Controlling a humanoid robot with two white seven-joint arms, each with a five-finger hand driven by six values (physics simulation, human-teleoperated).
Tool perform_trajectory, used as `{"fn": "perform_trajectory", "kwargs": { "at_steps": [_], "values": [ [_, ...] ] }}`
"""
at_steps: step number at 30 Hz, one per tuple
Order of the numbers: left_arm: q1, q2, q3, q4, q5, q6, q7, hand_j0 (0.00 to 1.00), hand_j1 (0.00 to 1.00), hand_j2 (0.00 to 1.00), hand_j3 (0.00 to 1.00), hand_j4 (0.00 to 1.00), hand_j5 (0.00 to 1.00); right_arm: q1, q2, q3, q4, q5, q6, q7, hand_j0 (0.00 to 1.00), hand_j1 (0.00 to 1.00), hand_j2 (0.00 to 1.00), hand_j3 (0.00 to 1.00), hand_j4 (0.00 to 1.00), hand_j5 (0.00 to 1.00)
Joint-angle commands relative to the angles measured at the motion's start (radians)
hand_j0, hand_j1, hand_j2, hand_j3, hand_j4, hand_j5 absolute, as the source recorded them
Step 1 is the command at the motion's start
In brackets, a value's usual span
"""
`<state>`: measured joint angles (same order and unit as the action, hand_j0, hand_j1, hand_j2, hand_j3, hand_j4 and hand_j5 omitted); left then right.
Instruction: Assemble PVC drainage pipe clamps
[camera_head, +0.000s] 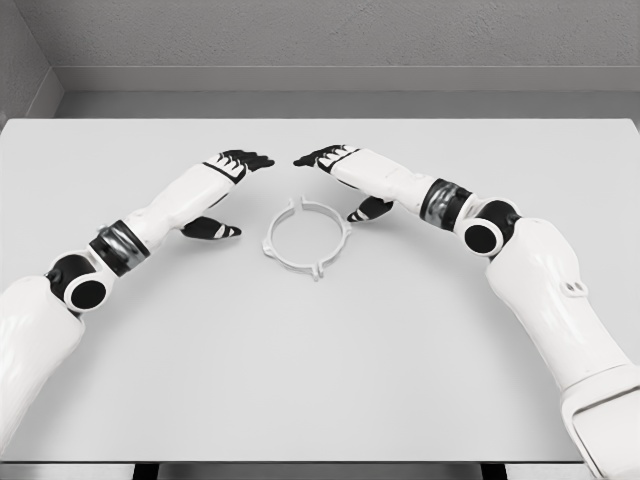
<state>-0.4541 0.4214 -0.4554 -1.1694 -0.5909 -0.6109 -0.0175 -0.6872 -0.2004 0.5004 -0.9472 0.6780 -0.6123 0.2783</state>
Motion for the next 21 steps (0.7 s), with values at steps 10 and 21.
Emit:
{"fn": "perform_trajectory", "kwargs": {
  "at_steps": [10, 21],
  "values": [
    [-0.021, 0.043, 0.009, 0.017, 0.02, 0.0, 0.002, 1.0, 1.0, 1.0, 1.0, 1.0, 1.0, 0.0, 0.001, 0.0, 0.005, -0.006, 0.001, -0.001, 1.0, 1.0, 1.0, 1.0, 1.0, 1.0],
    [-0.028, 0.056, 0.009, 0.027, 0.029, 0.0, 0.002, 1.0, 1.0, 1.0, 1.0, 1.0, 1.0, -0.002, 0.016, 0.013, 0.004, -0.006, 0.001, 0.001, 1.0, 1.0, 1.0, 1.0, 1.0, 1.0]
  ]
}}
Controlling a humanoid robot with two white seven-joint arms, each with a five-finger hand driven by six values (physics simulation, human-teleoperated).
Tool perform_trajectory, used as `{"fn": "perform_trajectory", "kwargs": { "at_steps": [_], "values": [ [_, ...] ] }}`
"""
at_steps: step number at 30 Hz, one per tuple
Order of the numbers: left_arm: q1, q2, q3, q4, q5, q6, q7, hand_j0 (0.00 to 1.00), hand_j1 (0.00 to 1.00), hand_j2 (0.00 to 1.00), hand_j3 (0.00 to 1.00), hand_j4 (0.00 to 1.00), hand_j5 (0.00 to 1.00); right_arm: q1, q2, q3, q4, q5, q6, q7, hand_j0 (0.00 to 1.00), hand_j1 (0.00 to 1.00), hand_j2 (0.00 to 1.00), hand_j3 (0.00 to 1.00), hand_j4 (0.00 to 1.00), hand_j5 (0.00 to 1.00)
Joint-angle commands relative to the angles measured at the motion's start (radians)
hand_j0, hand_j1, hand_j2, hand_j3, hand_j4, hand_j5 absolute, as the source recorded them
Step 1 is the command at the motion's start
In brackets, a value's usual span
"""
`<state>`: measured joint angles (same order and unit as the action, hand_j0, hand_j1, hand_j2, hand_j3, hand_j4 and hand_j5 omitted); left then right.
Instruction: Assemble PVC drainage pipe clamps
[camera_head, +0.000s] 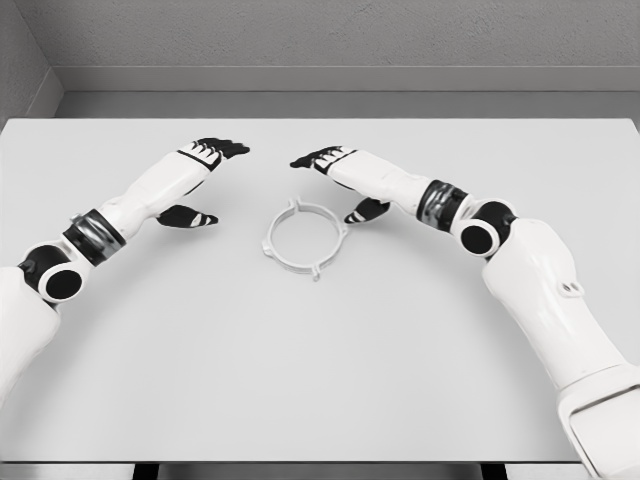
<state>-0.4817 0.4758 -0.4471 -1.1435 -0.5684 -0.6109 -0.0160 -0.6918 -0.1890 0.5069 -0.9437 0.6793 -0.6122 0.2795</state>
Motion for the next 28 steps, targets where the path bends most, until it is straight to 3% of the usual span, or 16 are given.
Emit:
{"fn": "perform_trajectory", "kwargs": {
  "at_steps": [1, 8, 11, 12, 15, 18, 20, 23, 25, 28],
  "values": [
    [0.0, 0.001, 0.001, 0.002, 0.007, 0.0, 0.001, 1.0, 1.0, 1.0, 1.0, 1.0, 1.0, 0.0, 0.005, 0.008, 0.0, -0.007, 0.001, 0.0, 1.0, 1.0, 1.0, 1.0, 1.0, 1.0],
    [-0.002, 0.001, 0.001, 0.002, 0.008, 0.0, 0.001, 1.0, 1.0, 1.0, 1.0, 1.0, 1.0, -0.02, 0.002, -0.007, 0.003, -0.01, 0.001, 0.001, 1.0, 1.0, 1.0, 1.0, 1.0, 1.0],
    [-0.008, 0.003, 0.001, 0.01, 0.007, 0.0, 0.001, 1.0, 1.0, 1.0, 1.0, 1.0, 1.0, -0.046, -0.007, -0.091, -0.01, -0.017, 0.001, 0.021, 1.0, 1.0, 1.0, 1.0, 1.0, 1.0],
    [-0.009, 0.003, 0.001, 0.019, 0.007, 0.0, 0.001, 1.0, 1.0, 1.0, 1.0, 1.0, 1.0, -0.048, -0.039, -0.13, -0.036, -0.023, 0.001, 0.04, 1.0, 1.0, 1.0, 1.0, 1.0, 1.0],
    [-0.009, 0.04, 0.022, 0.024, 0.008, 0.0, 0.001, 1.0, 1.0, 1.0, 1.0, 1.0, 1.0, 0.009, -0.185, -0.203, -0.24, -0.122, 0.001, 0.082, 1.0, 1.0, 1.0, 1.0, 1.0, 1.0],
    [-0.003, 0.046, 0.065, 0.024, 0.01, 0.0, 0.001, 1.0, 1.0, 1.0, 1.0, 1.0, 1.0, 0.069, -0.458, -0.219, -0.44, -0.438, 0.001, 0.122, 1.0, 1.0, 1.0, 1.0, 1.0, 1.0],
    [-0.003, 0.063, 0.067, 0.024, 0.01, 0.0, 0.001, 1.0, 1.0, 1.0, 1.0, 1.0, 1.0, 0.15, -0.621, -0.241, -0.529, -0.549, 0.001, 0.122, 1.0, 1.0, 1.0, 1.0, 1.0, 1.0],
    [0.002, 0.089, 0.096, 0.025, 0.027, 0.0, 0.001, 1.0, 1.0, 1.0, 1.0, 1.0, 1.0, 0.333, -0.687, -0.332, -0.622, -0.572, 0.001, 0.122, 1.0, 1.0, 1.0, 1.0, 1.0, 1.0],
    [0.005, 0.121, 0.12, 0.044, 0.044, 0.0, 0.001, 1.0, 1.0, 1.0, 1.0, 1.0, 1.0, 0.452, -0.69, -0.43, -0.635, -0.572, 0.001, 0.124, 1.0, 1.0, 1.0, 1.0, 1.0, 1.0],
    [0.005, 0.129, 0.125, 0.05, 0.068, 0.0, 0.001, 1.0, 1.0, 1.0, 1.0, 1.0, 1.0, 0.454, -0.684, -0.432, -0.633, -0.564, 0.001, 0.122, 1.0, 1.0, 1.0, 1.0, 1.0, 1.0]
  ]
}}
